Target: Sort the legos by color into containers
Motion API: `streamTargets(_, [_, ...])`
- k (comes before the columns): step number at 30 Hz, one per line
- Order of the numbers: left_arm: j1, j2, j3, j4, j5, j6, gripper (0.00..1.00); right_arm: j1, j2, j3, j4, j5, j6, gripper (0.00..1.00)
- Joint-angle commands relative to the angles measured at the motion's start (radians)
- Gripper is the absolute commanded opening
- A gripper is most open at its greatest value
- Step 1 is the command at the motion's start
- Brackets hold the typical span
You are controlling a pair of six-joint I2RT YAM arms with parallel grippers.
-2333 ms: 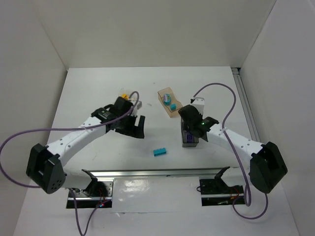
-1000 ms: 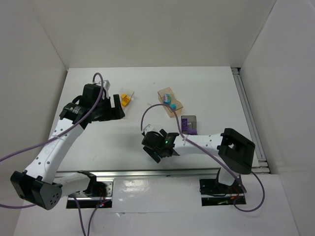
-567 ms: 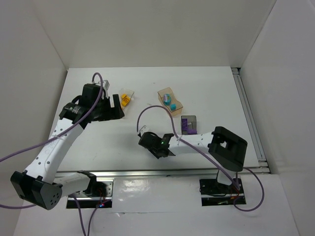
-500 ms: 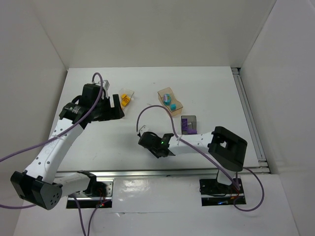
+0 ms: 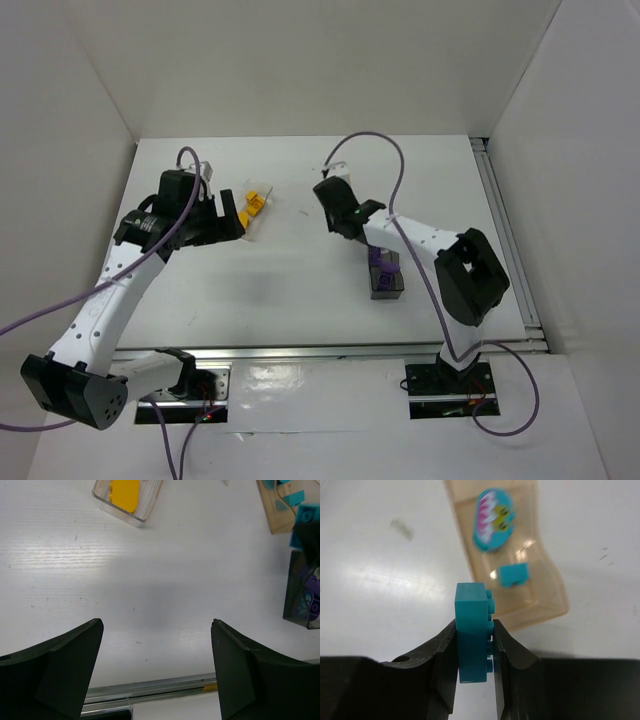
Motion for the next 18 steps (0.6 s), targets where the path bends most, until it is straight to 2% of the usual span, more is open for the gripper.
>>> streamTargets(1, [0.022,-0.036,0.009,0.002,-0.001,0.013,0.95,-0.058,0.039,0.071,0.082,0.011,0.036,0.16])
streamTargets(6, [0.032,-0.036,0.009,0.002,-0.001,0.013,0.95,-0.148,0.166,0.214,0.073,0.011,0.023,0.19])
streamTargets(9, [0.032,-0.023,0.009,0.002,0.008,0.013,0.95,-0.200,0.243,0.281,0.073,-0.069,0.023,0.24])
streamTargets(10, [0.032,-0.014,0.009,0.002,0.008,0.013,0.95,-0.201,0.259,0.303,0.052,-0.069,0.023,0.49])
streamTargets(11, [0.032,-0.014,0.009,0.002,0.008,0.013,0.95,-0.210,0.272,0.323,0.043,-0.069,0.033,0.63])
streamTargets(13, [0.041,-0.005,0.009,0.002,0.008,0.013,0.95,-0.210,0.251,0.334,0.043,-0.037,0.033,0.79])
streamTargets(14, [0.041,-0.005,0.009,0.002,0.008,0.013,0.95,-0.210,0.196,0.296,0.059,-0.006,0.033,0.95])
streamTargets(16, [0.041,-0.005,0.009,0.002,0.008,0.013,0.95,-0.210,0.125,0.248,0.082,0.023,0.055,1.00])
streamTargets(18, [0.041,-0.005,0.009,0.011,0.019,0.013,0.95,-0.210,0.041,0.164,0.093,0.087,0.082,1.00])
